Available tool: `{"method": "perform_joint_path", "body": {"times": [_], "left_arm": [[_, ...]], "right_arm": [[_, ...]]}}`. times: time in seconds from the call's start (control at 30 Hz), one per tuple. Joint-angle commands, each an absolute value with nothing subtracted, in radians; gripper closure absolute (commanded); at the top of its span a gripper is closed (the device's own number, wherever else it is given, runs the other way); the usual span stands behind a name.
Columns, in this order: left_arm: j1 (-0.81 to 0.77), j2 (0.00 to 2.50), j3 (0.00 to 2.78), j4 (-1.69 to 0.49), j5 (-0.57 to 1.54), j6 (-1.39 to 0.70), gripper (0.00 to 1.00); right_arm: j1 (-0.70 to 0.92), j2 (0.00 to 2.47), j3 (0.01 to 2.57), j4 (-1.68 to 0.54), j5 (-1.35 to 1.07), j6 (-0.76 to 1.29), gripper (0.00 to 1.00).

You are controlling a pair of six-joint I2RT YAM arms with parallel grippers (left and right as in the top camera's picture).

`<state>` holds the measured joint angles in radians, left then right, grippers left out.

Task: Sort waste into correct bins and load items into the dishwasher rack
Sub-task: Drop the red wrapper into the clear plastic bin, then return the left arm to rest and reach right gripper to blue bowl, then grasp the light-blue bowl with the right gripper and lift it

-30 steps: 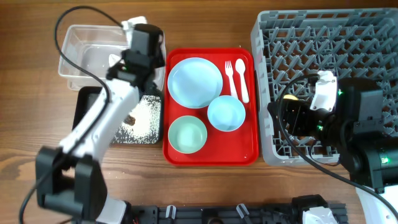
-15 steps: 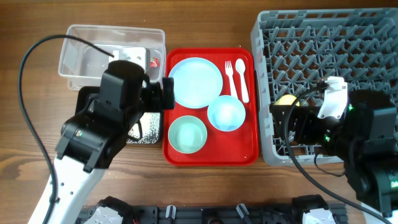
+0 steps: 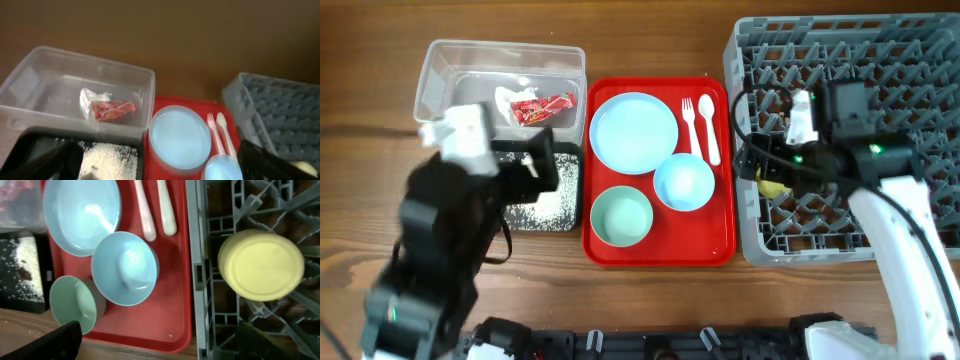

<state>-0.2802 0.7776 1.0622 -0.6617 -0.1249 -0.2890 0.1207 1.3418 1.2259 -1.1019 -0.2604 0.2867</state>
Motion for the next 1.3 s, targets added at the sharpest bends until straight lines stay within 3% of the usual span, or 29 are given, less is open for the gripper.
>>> {"method": "perform_joint_path", "body": {"times": [0.0, 0.13, 0.27, 0.83, 0.9, 0.97, 1.03, 1.13, 1.27], "left_arm": [[-0.154, 0.543, 0.770, -0.529, -0.062, -0.273, 0.00], [-0.041, 0.189, 0.362, -0.292, 0.073, -0.273, 0.00], [-0.040, 0.008, 0.176, -0.265, 0.101, -0.276, 0.00], [-0.040, 0.003, 0.068, -0.217, 0.115, -0.276, 0.00], [-0.040, 0.003, 0.068, -0.216, 0.115, -0.276, 0.00], [-0.040, 0.003, 0.068, -0.216, 0.115, -0.276, 0.00], [-0.040, 0.003, 0.068, -0.216, 0.115, -0.276, 0.00], [-0.040, 0.003, 0.068, -0.216, 0.115, -0.276, 0.00], [-0.040, 0.003, 0.068, -0.217, 0.115, -0.276, 0.00]], "right_arm": [[0.118, 1.448, 1.232, -1.060, -0.247, 0.296, 0.00], [0.118, 1.602, 1.232, -0.842, -0.247, 0.296, 0.00], [0.118, 1.684, 1.232, -0.668, -0.247, 0.296, 0.00], [0.118, 1.703, 1.232, -0.629, -0.248, 0.323, 0.00], [0.118, 1.692, 1.233, -0.676, -0.358, 0.288, 0.00], [0.130, 1.639, 1.234, -0.724, -0.332, 0.260, 0.09], [0.197, 1.507, 1.234, -0.755, -0.247, 0.218, 0.10], [0.456, 1.305, 1.234, -0.769, -0.098, 0.212, 0.06], [0.614, 1.359, 1.192, -0.853, 0.079, 0.323, 0.08]]}}
